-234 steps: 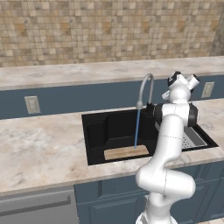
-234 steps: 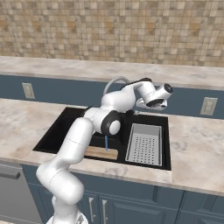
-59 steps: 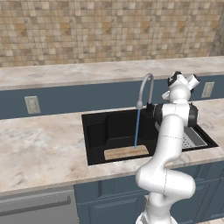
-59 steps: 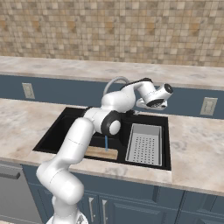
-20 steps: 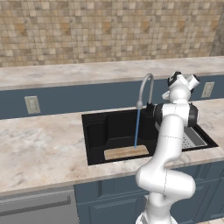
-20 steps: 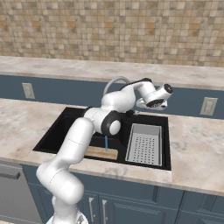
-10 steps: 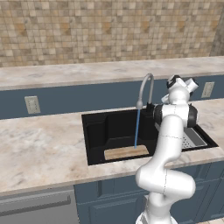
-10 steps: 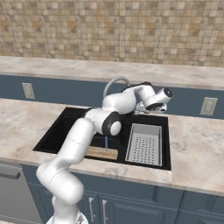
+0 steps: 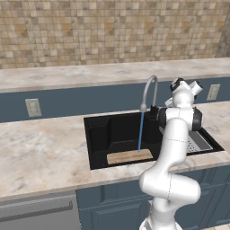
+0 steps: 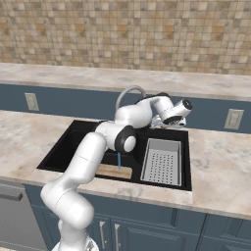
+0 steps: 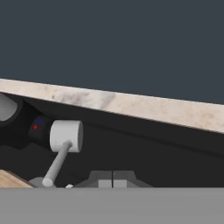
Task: Turn on the sink faucet with hot water and rinse the cutting board for ten seconds, then turn off the faucet. Push the cutting board to reach the water if necessary.
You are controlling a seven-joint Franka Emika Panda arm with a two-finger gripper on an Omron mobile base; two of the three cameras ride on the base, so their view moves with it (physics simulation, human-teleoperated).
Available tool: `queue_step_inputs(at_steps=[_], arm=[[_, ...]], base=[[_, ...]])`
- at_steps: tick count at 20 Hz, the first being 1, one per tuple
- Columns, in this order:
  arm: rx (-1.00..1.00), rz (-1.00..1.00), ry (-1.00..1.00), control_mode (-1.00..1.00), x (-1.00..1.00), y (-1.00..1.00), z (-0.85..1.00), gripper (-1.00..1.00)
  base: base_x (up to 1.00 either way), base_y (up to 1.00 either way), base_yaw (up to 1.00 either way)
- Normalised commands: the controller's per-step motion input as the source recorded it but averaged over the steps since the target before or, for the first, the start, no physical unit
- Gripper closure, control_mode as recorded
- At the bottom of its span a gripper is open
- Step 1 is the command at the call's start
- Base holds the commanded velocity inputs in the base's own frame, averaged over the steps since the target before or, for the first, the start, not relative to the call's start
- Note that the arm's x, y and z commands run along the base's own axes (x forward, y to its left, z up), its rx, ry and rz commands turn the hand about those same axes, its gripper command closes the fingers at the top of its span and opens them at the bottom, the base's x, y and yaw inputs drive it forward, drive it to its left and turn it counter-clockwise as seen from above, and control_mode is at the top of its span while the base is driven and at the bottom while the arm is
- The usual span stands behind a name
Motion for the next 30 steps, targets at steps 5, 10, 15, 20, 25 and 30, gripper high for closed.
queue_step_inputs(at_steps=[5,10,15,20,25,30], arm=[[0.00,0.00,0.00,-1.00,0.00,0.21,-0.07,1.00],[0.00,0.00,0.00,-1.00,0.00,0.10,-0.11,1.00],[0.00,0.00,0.00,-1.00,0.00,0.03,-0.08,1.00],[0.00,0.00,0.00,-1.00,0.00,0.00,-0.08,1.00],[0.00,0.00,0.00,-1.00,0.00,0.00,-0.06,1.00],[0.00,0.00,0.00,-1.00,0.00,0.03,-0.07,1.00]], base=[[0.00,0.00,0.00],[0.00,0.00,0.00],[0.00,0.00,0.00],[0.00,0.00,0.00],[0.00,0.00,0.00],[0.00,0.00,0.00]])
